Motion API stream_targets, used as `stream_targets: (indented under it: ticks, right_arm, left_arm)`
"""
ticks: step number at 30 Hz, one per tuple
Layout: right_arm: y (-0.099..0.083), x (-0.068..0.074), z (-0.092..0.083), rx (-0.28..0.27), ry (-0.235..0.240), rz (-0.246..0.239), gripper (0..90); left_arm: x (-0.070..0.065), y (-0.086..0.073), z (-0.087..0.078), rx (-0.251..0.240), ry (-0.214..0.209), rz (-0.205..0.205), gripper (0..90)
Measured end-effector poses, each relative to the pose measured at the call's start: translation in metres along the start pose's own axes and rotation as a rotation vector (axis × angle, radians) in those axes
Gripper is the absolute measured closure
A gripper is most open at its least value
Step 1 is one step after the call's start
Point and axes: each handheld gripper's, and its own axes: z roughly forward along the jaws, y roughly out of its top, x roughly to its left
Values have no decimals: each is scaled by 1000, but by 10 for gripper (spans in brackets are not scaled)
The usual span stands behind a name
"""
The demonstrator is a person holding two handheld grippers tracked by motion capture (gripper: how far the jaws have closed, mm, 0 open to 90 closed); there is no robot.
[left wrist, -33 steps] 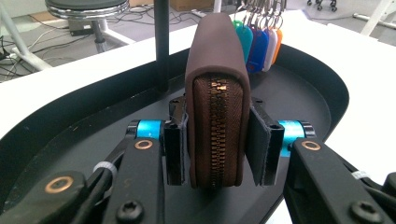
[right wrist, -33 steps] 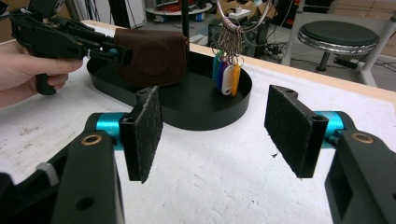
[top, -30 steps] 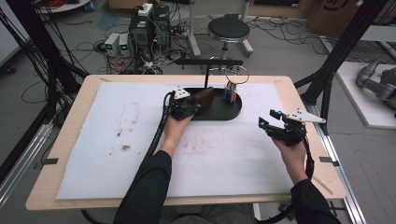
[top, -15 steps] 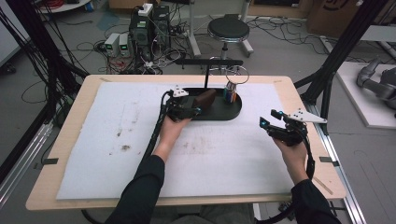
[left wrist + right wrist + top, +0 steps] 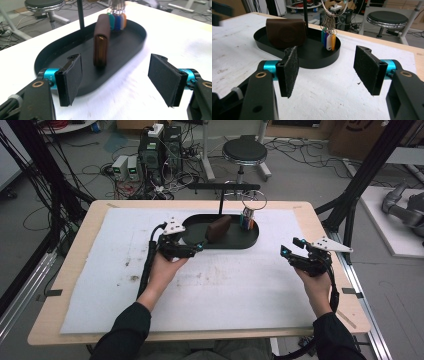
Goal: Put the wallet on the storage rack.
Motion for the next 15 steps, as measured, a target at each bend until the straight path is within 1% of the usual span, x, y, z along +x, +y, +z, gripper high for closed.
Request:
stream_targets:
  ticks: [1,2,3,6,7,8,9,10,11,12,13,15]
  right_arm:
    - [-1,-2,0,1,-5,1,373]
    - [-1,-3,0,2,-8,1,373]
    - [-1,-3,0,2,-8,1,373]
    - [-2,-5,-2,1,-20,7,369]
    - [-2,-5,-2,2,-24,7,368]
    - [-2,-5,-2,2,-24,7,368]
    - [-3,-6,-2,4,-26,7,368]
    - [-4,-7,-3,10,-31,9,366]
    - [-4,-7,-3,10,-31,9,366]
    - [-5,-8,-3,18,-37,12,365]
    - [-5,-9,-3,20,-39,9,364]
    - [-6,-9,-3,23,-42,8,363]
  left_arm:
    - [-1,-4,-15,-4,-12,2,276]
    - [-1,-6,-23,-7,-15,4,276]
    - [-1,-6,-23,-7,-15,4,276]
    - [1,-16,-47,-24,-14,13,276]
    - [4,-24,-60,-28,-14,8,276]
    - [4,-24,-60,-28,-14,8,276]
    - [7,-28,-66,-29,-7,4,276]
    - [13,-36,-77,-22,23,6,276]
    - [13,-36,-77,-22,23,6,276]
    - [22,-46,-86,-29,47,-4,276]
    - [22,-46,-86,-29,47,-4,276]
    - [30,-54,-94,-45,69,-25,276]
